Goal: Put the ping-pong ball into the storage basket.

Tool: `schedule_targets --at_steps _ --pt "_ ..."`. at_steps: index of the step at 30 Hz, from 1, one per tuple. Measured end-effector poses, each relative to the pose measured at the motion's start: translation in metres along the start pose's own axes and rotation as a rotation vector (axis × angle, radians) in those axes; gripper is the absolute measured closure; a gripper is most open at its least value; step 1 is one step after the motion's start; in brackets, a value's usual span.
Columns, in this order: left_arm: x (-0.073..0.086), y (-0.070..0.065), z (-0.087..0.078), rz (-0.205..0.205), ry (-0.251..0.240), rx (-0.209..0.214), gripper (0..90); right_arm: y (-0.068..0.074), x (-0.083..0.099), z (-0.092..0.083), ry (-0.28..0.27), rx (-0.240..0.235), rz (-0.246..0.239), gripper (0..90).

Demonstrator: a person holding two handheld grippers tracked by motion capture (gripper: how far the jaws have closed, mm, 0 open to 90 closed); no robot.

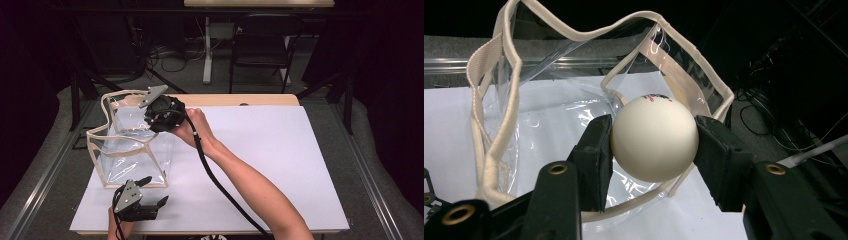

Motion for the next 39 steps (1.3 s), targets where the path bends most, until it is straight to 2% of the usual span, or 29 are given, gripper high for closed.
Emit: schedule_targets --at_steps 11,34,39 --pt "0.0 0.0 0.0 -0.003 -0.003 0.003 15.9 0.005 -0.006 0.006 0.034 -0.022 -0.01 51.2" --pt "0.0 0.0 0.0 -0.005 -0.006 0.004 15.9 0.009 -0.006 0.018 0.111 -0.065 -0.016 50.9" --pt "0.0 0.0 0.0 -0.003 -0.004 0.003 15.9 0.008 -0.006 0.019 0.112 -0.07 -0.002 50.8"
Point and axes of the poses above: each handheld gripper's, and its own axes: z roughly forward along the jaws, x roughly out of its underside, y roughly to its left, the point moved 2 cm from there along z, roughly forward along the jaws, and after that the axes turned 7 degrees about -z, right-handed, at the moved point
